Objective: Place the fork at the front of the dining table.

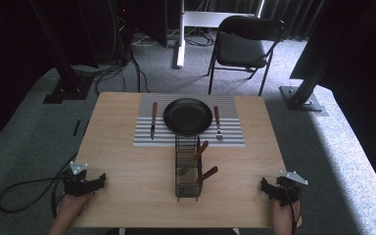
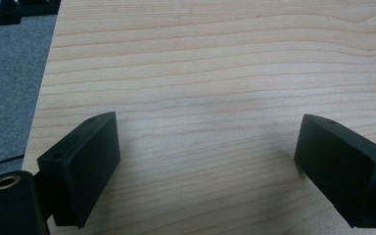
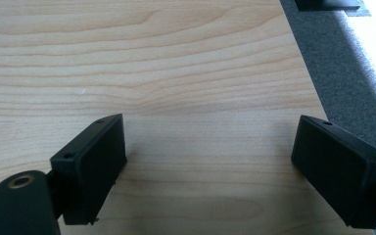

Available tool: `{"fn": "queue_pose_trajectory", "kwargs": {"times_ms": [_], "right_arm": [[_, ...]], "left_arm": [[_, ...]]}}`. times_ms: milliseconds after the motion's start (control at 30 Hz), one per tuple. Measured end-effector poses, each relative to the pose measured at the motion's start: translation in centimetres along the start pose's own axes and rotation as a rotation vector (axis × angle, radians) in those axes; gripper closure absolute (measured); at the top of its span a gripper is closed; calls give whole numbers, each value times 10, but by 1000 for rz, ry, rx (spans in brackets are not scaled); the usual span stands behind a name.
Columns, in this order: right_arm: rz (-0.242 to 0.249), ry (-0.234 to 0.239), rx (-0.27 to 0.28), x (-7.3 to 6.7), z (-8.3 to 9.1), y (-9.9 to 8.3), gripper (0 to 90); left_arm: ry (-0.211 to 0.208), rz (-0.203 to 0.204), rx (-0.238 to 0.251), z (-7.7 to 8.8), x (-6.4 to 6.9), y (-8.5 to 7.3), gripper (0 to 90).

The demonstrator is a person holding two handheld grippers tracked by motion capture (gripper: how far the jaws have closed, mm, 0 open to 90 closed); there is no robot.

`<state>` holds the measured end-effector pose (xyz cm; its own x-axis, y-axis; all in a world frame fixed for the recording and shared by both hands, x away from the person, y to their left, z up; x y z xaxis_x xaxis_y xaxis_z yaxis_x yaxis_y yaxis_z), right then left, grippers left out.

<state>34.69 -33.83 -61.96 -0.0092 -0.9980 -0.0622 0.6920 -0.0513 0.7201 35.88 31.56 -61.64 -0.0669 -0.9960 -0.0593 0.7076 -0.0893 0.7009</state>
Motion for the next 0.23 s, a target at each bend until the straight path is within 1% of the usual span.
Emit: {"fn": "queue_pose_trajectory", "kwargs": {"times_ms": [33,67,100,133,233], "right_arm": [[0,0,0,0,0,0,123],[0,0,0,0,0,0,123],[0,0,0,0,0,0,123],[0,0,0,0,0,0,123],[0,0,0,0,0,0,124]], "left_arm": [[0,0,0,0,0,0,96],[15,14,0,0,0,0,96],[15,14,0,0,0,0,96],[27,27,-1,0,1,0,96],[25,27,-1,1,1,-1,96]]}}
Point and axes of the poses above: each handheld gripper's, and its own axes: z roughly backward along the jaws, y roughly out of its top, x roughly to its right, the point moved 10 cm from there along -z, roughly forward along the jaws, and after that the axes turned 4 degrees about y, right-handed, at the moved point
